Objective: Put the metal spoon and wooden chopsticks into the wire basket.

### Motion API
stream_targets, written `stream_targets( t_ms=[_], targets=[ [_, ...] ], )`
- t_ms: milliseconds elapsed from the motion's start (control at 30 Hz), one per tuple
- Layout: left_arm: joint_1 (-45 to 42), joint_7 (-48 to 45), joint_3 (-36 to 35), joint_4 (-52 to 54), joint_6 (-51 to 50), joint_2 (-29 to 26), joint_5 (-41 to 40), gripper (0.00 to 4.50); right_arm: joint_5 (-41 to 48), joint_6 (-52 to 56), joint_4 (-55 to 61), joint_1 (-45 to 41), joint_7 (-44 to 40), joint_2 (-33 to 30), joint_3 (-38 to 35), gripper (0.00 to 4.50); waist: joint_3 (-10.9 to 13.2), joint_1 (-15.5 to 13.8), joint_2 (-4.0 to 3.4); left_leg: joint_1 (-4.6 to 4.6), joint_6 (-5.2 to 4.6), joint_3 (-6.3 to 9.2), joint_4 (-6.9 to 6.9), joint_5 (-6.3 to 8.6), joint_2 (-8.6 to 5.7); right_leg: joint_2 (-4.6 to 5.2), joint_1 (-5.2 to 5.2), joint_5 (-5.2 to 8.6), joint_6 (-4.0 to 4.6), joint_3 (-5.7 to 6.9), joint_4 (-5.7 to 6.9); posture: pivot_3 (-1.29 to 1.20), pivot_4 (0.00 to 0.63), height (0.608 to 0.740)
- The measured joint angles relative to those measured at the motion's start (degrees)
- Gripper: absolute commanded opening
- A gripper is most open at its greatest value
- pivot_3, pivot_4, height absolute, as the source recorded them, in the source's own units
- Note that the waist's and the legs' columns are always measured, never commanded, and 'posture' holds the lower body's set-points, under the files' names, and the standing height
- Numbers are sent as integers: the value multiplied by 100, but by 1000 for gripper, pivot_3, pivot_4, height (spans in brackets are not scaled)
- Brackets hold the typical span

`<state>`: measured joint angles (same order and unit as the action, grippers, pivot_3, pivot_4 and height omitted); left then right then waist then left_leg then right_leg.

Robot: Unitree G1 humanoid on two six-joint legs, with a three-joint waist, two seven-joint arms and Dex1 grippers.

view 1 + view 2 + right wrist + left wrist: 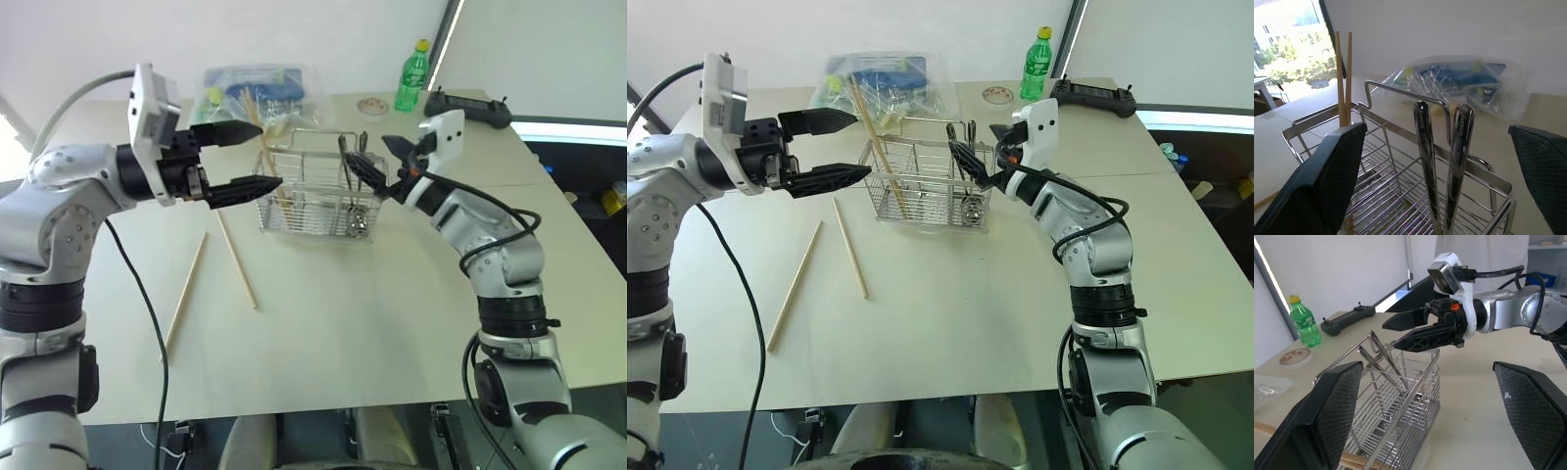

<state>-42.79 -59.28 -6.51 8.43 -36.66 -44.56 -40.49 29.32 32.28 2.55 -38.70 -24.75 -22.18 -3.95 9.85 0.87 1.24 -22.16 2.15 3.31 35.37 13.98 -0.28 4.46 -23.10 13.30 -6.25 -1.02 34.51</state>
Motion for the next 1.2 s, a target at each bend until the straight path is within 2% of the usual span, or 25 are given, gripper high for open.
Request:
stream_targets(
  t_ms=[100, 167, 333, 400, 500, 633, 767, 900, 1200],
  targets=[
    [-13, 71, -5, -80, 3, -7, 57, 4500, 31, 166, 162, -47, -108, -359, -140, 4463, 0, -8, 0, -2, 0, -1, 0, 0, -1, 1, 0, 0, 0, -1, -4, 0, 150, 726],
    [-13, 148, -23, -149, -27, -46, 107, 4500, 130, 378, 402, -162, -322, -813, -213, 4463, 1, -4, -2, -4, 0, -2, -1, 0, -1, 1, 0, 0, 0, -1, -7, 0, 150, 726],
    [-32, 578, -434, -311, -476, -294, 100, 4500, 835, 1314, 1458, -460, -1341, -2520, -619, 4463, 0, -6, 0, -4, -7, 7, -10, 4, 2, -1, -2, 3, -2, 9, -11, 0, 150, 726],
    [-35, 767, -510, -410, -725, -425, 116, 4500, 1146, 1642, 1902, -268, -1784, -3145, -712, 4463, -3, -6, 5, -3, -7, 8, -11, 4, 3, -2, 1, 3, -2, 11, -14, 0, 150, 726],
    [-4, 1222, -570, -671, -1286, -716, 283, 4500, 1503, 2069, 2555, 556, -2334, -3824, -846, 4463, -6, -4, 12, -2, -7, 4, -6, 4, 3, 0, 5, 4, -2, 8, -18, 0, 150, 726],
    [67, 1739, -473, -843, -1989, -834, 547, 4500, 1827, 2507, 3090, 1184, -2177, -3863, -983, 4463, -6, 4, 12, -2, -7, -4, 18, 4, 4, 2, 8, 9, 9, 2, -15, 0, 150, 726],
    [49, 2014, 1, -848, -3021, -871, 636, 4500, 1929, 2829, 3542, 1566, -1838, -3889, -1005, 4463, -4, -23, 17, -5, -6, 2, 46, 5, 4, 2, 21, 15, 20, 4, -15, 0, 150, 726],
    [-354, 2234, 635, -1083, -3733, -875, 918, 4500, 1966, 3021, 3834, 1756, -1618, -3900, -928, 4463, -6, -30, 24, -16, -5, 7, 60, 5, 0, 6, 24, 15, 21, 5, -20, 0, 150, 726],
    [-792, 2071, 1692, -2138, -3785, -872, 1695, 4500, 2143, 3157, 4085, 1839, -993, -3542, -897, 4463, -6, -24, 25, -24, -6, 8, 47, 5, 1, 4, 5, 15, 21, 7, -16, 0, 150, 726]
  ],
)
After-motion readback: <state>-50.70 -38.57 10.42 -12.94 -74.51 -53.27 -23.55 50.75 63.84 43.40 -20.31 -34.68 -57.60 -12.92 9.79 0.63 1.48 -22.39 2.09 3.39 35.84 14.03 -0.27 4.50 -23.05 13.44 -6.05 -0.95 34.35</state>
